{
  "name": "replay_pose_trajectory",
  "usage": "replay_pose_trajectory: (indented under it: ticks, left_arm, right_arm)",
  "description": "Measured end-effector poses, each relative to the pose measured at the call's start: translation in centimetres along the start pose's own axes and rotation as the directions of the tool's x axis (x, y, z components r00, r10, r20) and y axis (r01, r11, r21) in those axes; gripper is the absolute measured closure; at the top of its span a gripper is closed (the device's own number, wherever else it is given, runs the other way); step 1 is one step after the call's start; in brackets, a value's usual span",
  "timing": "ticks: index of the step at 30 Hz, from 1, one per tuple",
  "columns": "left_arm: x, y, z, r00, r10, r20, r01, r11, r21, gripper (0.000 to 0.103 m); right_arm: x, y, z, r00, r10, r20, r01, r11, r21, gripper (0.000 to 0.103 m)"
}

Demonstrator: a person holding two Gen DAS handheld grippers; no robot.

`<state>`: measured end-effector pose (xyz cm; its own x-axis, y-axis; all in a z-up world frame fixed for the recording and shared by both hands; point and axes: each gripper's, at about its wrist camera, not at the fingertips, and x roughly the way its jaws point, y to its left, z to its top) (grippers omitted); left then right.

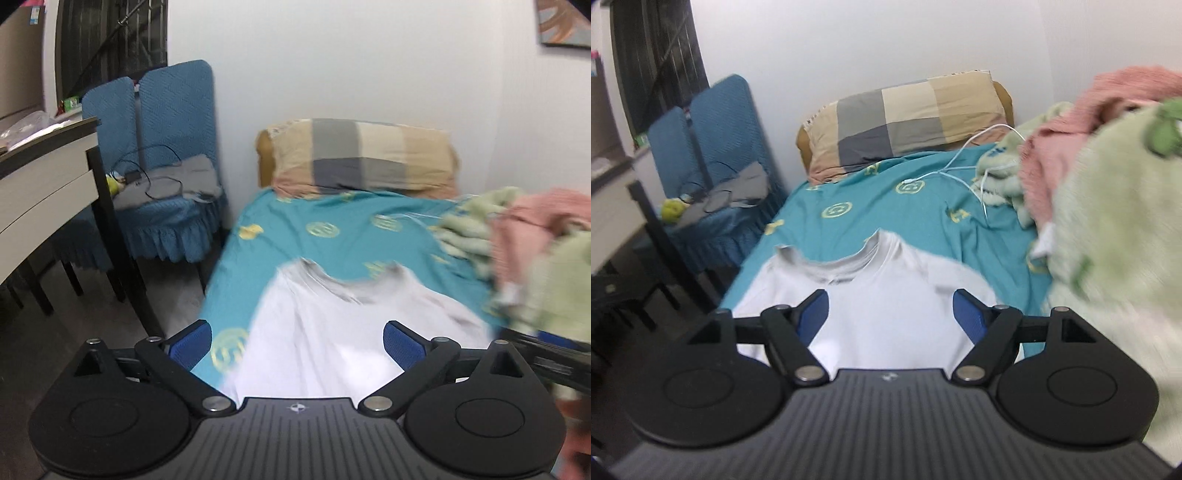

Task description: Fold clothes

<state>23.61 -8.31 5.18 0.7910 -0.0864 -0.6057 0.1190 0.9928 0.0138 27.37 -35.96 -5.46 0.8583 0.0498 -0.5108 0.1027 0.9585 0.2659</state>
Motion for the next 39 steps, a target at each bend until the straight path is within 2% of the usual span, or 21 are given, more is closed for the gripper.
replay_pose_trajectory:
  ticks: [5, 9, 13, 18, 26, 30, 32, 36, 38, 39]
  left_arm:
    - [-13.5, -3.2, -3.2, 0.998, -0.043, -0.034, 0.042, 0.999, -0.027, 0.002]
    - [-22.4, -5.7, -5.3, 0.997, -0.066, -0.05, 0.065, 0.998, -0.026, 0.002]
    - [-28.5, -7.8, -6.2, 0.996, -0.085, -0.002, 0.085, 0.996, 0.015, 0.002]
    - [-32.0, -9.3, -5.8, 0.985, -0.151, 0.08, 0.147, 0.988, 0.055, 0.0]
    - [-30.0, -9.3, -5.8, 0.978, -0.186, 0.094, 0.182, 0.982, 0.05, 0.0]
    - [-26.9, -8.6, -5.7, 0.977, -0.205, 0.05, 0.204, 0.978, 0.032, 0.0]
    - [-24.3, -8.1, -6.2, 0.985, -0.154, 0.075, 0.153, 0.988, 0.023, 0.0]
    - [-16.6, -6.1, -8.2, 0.997, -0.058, 0.055, 0.06, 0.998, -0.028, 0.0]
    - [-12.6, -4.7, -9.7, 0.998, -0.042, 0.042, 0.044, 0.998, -0.036, 0.0]
    - [-10.6, -4.1, -10.5, 0.998, -0.062, 0.034, 0.062, 0.998, -0.026, 0.001]
  right_arm:
    - [-6.9, 0.4, -2.2, 1.0, -0.029, -0.005, 0.029, 0.999, 0.021, 0.027]
    - [-9.6, -0.5, -3.6, 0.999, -0.051, -0.002, 0.051, 0.998, 0.046, 0.027]
    - [-9.8, -1.2, -5.0, 0.997, -0.072, -0.031, 0.074, 0.996, 0.041, 0.027]
    - [-9.6, -1.4, -4.7, 0.998, -0.066, -0.017, 0.067, 0.996, 0.053, 0.027]
    - [-8.6, -1.5, -5.2, 0.997, -0.073, -0.04, 0.075, 0.996, 0.053, 0.027]
    - [-8.0, -1.6, -5.3, 0.997, -0.062, -0.055, 0.065, 0.996, 0.061, 0.027]
    - [-7.7, -2.0, -5.4, 0.997, -0.043, -0.061, 0.048, 0.995, 0.085, 0.027]
    - [-6.9, -4.0, -5.5, 0.998, -0.004, -0.063, 0.017, 0.978, 0.209, 0.028]
    - [-6.1, -5.3, -5.7, 0.998, 0.004, -0.061, 0.013, 0.958, 0.286, 0.029]
    - [-5.6, -5.9, -5.8, 0.998, 0.007, -0.062, 0.014, 0.948, 0.319, 0.031]
